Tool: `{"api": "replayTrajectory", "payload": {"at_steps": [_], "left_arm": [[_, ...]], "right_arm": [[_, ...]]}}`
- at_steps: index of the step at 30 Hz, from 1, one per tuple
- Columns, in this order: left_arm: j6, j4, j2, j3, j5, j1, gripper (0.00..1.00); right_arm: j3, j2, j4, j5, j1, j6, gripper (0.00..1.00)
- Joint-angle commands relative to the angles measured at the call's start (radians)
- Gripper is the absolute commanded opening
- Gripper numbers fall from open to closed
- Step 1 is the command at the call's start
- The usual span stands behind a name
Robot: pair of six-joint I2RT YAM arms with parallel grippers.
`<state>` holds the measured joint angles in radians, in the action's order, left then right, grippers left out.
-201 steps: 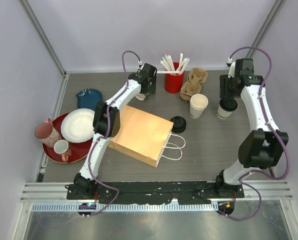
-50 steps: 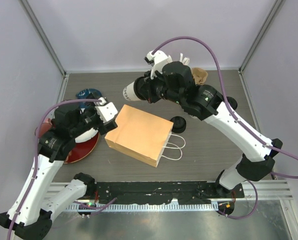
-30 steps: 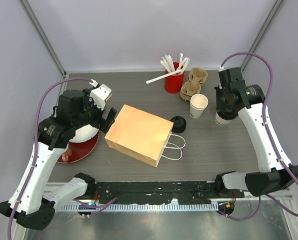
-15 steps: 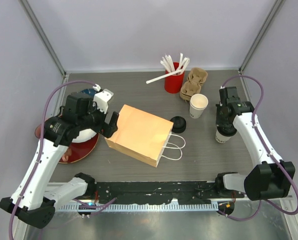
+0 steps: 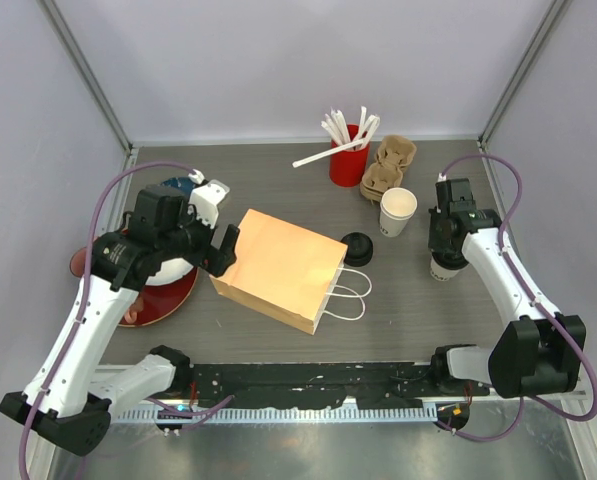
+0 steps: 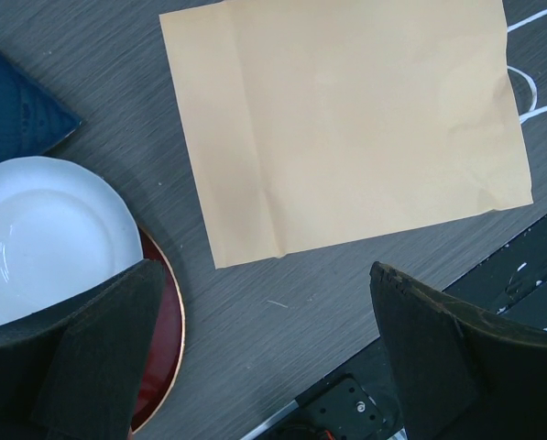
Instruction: Pack the takeout coffee
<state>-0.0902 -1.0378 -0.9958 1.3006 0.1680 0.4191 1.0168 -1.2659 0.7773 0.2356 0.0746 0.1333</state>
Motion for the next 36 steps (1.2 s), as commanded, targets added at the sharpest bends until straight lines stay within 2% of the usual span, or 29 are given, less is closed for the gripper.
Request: {"api": "replayTrajectory", "payload": {"at_steps": [1, 4, 10, 14, 17, 19, 22, 24, 27, 30, 34, 36], "left_arm": [[-0.019, 0.015, 0.0, 0.009, 0.01, 0.003, 0.98], [-0.022, 0.015, 0.0, 0.006, 0.01, 0.004, 0.99], [-0.025, 0.016, -0.006, 0.012, 0.019, 0.003, 0.99], [-0.031, 0.009, -0.012, 0.031, 0.018, 0.004, 0.99], [-0.026, -0.002, -0.018, 0.034, 0.015, 0.004, 0.99], [-0.019, -0.004, -0.021, 0.034, 0.01, 0.004, 0.98], [-0.017, -0.004, -0.027, 0.029, -0.01, 0.003, 0.98], [-0.016, -0.008, -0.035, 0.034, -0.021, 0.003, 0.97], [-0.019, -0.018, -0.041, 0.039, -0.031, 0.003, 0.97], [-0.019, -0.025, -0.049, 0.04, -0.039, 0.004, 0.96], [-0.037, -0.025, -0.053, 0.043, -0.056, 0.004, 0.96], [-0.049, -0.025, -0.064, 0.048, -0.062, 0.003, 0.96]], "right_arm": [[0.015, 0.006, -0.018, 0.025, -0.001, -0.004, 0.29], [0.054, 0.014, 0.023, 0.016, -0.002, -0.003, 0.43], [0.213, 0.048, 0.12, -0.039, -0.002, 0.002, 0.61], [0.348, 0.053, 0.097, -0.12, -0.002, -0.038, 0.62], [0.46, -0.015, 0.045, -0.174, -0.001, -0.064, 0.63], [0.537, -0.104, -0.012, -0.218, -0.001, -0.111, 0.62], [0.592, -0.231, -0.139, -0.392, -0.002, -0.208, 0.59], [0.638, -0.312, -0.167, -0.54, -0.002, -0.363, 0.61], [0.788, -0.478, -0.193, -0.553, -0.006, -0.506, 0.6], [0.87, -0.61, -0.173, -0.613, -0.009, -0.682, 0.62], [0.969, -0.757, -0.156, -0.703, -0.035, -0.733, 0.63], [0.991, -0.82, -0.168, -0.699, -0.036, -0.758, 0.63]]}}
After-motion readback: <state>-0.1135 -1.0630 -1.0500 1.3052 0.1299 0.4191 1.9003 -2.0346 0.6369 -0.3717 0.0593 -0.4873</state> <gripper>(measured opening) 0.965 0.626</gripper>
